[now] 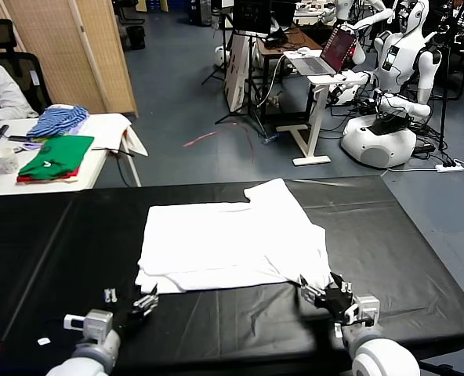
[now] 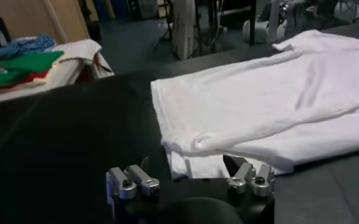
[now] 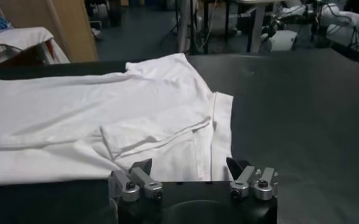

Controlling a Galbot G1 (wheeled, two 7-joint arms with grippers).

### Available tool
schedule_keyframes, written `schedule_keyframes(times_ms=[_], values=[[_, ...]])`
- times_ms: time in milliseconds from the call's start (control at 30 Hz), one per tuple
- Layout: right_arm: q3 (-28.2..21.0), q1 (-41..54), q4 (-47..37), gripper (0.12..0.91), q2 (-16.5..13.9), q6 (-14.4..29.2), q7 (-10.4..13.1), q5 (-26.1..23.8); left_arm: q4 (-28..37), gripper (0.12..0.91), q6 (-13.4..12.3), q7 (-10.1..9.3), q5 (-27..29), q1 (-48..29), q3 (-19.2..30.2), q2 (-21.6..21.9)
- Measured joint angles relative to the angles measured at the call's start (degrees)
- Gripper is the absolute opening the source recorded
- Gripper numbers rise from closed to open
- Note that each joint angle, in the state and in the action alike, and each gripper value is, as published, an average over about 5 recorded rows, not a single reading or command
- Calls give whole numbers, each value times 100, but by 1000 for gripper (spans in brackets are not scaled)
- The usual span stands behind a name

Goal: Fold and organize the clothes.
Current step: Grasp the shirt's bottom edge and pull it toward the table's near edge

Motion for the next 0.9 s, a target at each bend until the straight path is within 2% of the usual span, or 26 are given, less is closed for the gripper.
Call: schedule_keyframes(times_ms=[100,200,267,400,467,567,700,900], values=[[-1,-4,-12,869,6,5,6,7,32,763,19,-14,-10,-5,32,-2],[-6,-3,-28,851,21,9,9,12,66,619,34,-19,-3,-11,63,-9],[-15,-6,-30,809,31,11,11,13,79,514,52,-22,4,-9,82,-16],[-30,-32,-16,605,40,14,13,14,82,328,80,-23,10,8,105,-20],[-29,-47,-8,472,41,17,15,14,80,271,93,-21,12,7,108,-16],[-23,-64,-2,304,39,23,17,14,67,247,123,-11,14,5,111,-10],[-22,-87,12,159,38,22,21,14,19,230,196,25,26,28,116,-8],[-1,-159,62,140,40,2,38,14,-71,191,419,179,147,84,110,36]])
